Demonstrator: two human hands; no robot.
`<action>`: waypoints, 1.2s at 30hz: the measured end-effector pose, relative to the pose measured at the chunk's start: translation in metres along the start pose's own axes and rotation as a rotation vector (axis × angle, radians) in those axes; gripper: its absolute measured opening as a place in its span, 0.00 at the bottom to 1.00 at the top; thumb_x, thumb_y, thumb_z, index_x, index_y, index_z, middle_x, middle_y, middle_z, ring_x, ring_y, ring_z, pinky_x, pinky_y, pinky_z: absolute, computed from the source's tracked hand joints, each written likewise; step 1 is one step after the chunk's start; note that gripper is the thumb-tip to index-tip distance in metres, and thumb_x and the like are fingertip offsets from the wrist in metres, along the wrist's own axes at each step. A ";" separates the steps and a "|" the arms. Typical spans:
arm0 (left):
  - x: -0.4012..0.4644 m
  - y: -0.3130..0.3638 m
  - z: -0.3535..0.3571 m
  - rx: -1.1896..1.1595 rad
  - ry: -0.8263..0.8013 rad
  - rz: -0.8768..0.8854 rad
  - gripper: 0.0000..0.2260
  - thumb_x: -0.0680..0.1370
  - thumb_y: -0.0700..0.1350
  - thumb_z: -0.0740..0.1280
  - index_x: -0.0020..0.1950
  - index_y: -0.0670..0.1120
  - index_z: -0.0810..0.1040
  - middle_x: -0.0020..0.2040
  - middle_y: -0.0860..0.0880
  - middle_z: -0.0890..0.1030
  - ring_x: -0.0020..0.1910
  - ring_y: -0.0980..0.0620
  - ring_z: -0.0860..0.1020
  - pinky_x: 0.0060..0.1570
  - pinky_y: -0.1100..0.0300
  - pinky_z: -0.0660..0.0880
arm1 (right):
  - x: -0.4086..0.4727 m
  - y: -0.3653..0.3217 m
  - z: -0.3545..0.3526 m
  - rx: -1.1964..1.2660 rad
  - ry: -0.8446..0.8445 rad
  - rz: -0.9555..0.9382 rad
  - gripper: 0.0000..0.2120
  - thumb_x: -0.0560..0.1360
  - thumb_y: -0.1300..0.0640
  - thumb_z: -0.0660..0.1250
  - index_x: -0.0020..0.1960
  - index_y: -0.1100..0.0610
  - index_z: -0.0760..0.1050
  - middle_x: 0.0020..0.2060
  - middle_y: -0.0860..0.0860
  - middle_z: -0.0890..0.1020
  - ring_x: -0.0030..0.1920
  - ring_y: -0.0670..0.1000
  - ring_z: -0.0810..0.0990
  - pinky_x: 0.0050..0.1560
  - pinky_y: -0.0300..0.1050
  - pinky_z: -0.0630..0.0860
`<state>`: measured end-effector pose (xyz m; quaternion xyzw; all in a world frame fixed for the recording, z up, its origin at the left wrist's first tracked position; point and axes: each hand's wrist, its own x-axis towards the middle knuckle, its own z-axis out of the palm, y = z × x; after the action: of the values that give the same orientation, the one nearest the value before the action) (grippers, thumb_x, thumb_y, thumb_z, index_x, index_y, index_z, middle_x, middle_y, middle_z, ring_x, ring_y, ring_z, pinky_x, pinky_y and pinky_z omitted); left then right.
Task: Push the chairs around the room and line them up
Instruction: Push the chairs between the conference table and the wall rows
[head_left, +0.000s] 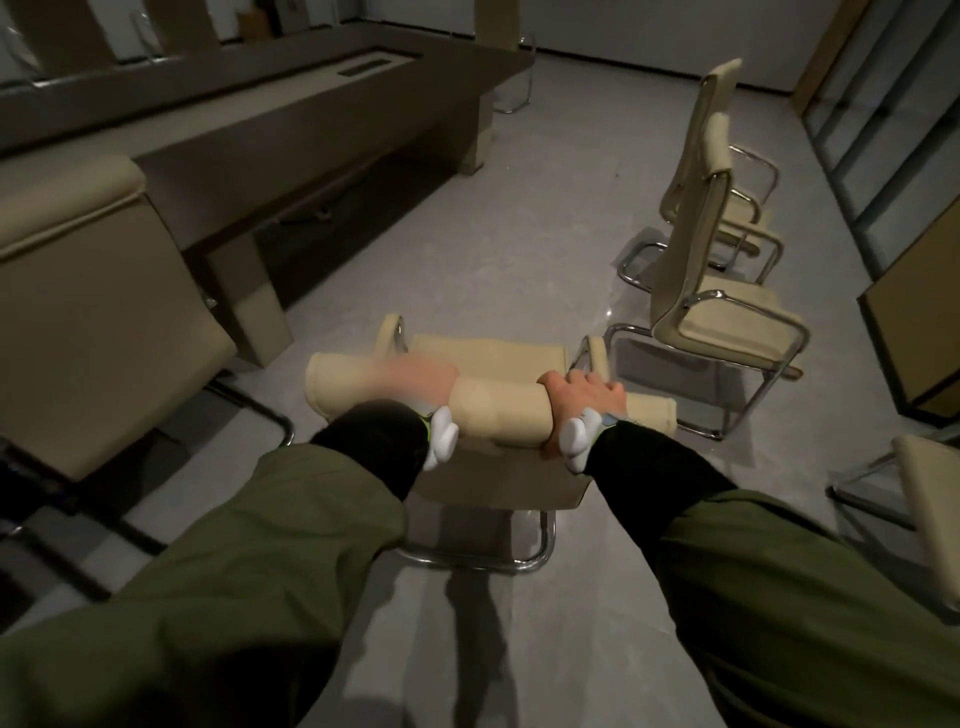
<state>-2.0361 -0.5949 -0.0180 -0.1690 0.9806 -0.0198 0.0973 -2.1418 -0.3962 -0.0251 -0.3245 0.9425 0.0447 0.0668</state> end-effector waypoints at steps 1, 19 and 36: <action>-0.002 0.004 0.000 0.005 -0.006 -0.016 0.31 0.71 0.56 0.71 0.70 0.54 0.63 0.62 0.44 0.70 0.63 0.42 0.67 0.49 0.47 0.59 | 0.000 0.004 0.000 0.001 -0.005 -0.020 0.42 0.57 0.44 0.77 0.67 0.45 0.64 0.56 0.51 0.73 0.59 0.57 0.73 0.50 0.51 0.62; 0.000 0.032 0.007 0.017 -0.011 -0.223 0.38 0.64 0.62 0.72 0.69 0.53 0.61 0.61 0.44 0.70 0.62 0.41 0.68 0.54 0.43 0.65 | 0.060 0.043 -0.004 -0.013 0.008 -0.309 0.37 0.54 0.45 0.76 0.60 0.43 0.66 0.49 0.49 0.73 0.54 0.56 0.74 0.57 0.55 0.65; 0.065 0.029 -0.011 -0.121 -0.100 -0.320 0.41 0.60 0.65 0.77 0.68 0.56 0.63 0.59 0.45 0.70 0.60 0.39 0.68 0.61 0.39 0.62 | 0.152 0.058 -0.032 -0.067 -0.054 -0.446 0.37 0.58 0.49 0.78 0.64 0.42 0.66 0.57 0.49 0.74 0.61 0.57 0.72 0.50 0.49 0.62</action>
<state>-2.1072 -0.5894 -0.0215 -0.3291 0.9346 0.0323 0.1311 -2.2990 -0.4469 -0.0145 -0.5257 0.8431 0.0687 0.0895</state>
